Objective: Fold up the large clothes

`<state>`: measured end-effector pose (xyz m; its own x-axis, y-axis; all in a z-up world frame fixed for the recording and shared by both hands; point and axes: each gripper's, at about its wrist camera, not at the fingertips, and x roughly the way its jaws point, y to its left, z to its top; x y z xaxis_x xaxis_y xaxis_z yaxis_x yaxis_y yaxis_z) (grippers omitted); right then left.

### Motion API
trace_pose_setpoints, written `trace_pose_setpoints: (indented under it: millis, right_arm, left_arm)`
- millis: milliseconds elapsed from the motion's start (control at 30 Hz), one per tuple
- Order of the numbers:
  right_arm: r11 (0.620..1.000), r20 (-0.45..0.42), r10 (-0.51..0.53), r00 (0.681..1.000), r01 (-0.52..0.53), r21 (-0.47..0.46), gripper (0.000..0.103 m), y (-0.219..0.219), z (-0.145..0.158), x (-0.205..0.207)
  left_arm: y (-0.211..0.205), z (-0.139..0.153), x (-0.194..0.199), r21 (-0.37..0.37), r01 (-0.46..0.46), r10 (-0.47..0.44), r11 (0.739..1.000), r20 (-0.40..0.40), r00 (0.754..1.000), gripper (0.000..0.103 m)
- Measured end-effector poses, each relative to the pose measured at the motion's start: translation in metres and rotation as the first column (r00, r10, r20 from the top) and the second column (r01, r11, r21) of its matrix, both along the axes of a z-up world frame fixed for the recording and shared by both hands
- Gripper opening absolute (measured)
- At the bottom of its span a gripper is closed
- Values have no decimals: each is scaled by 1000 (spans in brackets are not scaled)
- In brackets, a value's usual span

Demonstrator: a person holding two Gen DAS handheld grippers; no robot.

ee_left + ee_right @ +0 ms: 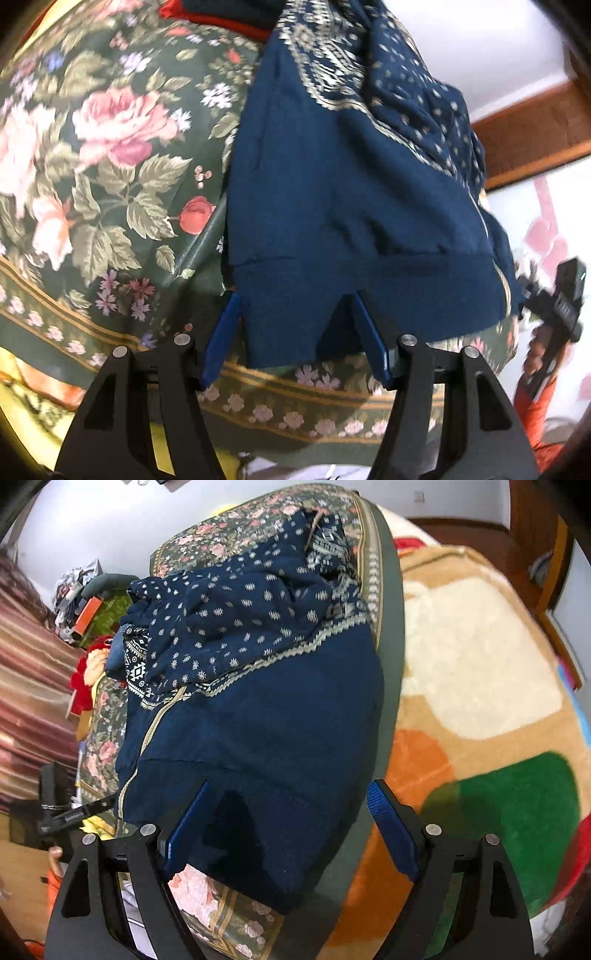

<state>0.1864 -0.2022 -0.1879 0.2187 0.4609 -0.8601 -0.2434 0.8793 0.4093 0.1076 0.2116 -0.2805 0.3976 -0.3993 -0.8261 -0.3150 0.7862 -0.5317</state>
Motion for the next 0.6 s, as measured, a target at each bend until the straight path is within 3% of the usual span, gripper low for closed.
trace_pose_setpoints:
  millis: [133, 367, 467, 533, 600]
  right_arm:
    - [1000, -6, -20, 1000, 20, -11, 81, -2, -8, 3]
    - [1000, 22, -5, 1000, 5, 15, 48, 3, -2, 7]
    - [1000, 30, -4, 1000, 3, 30, 31, 7, -1, 10]
    - [999, 40, -2, 999, 1, 37, 21, 10, 2, 11]
    - [999, 64, 5, 998, -7, 32, 11, 14, 7, 12]
  left_arm:
    - [8, -18, 2, -108, -55, 54, 993, -13, 998, 62]
    - [14, -21, 8, -154, -32, 35, 987, 17, 999, 60]
    - [18, -24, 13, -201, -48, 54, 978, 27, 998, 41]
    - [22, -24, 15, -232, -52, 62, 971, 33, 998, 16]
    - [23, -21, 15, -221, -59, 68, 973, 31, 997, 12]
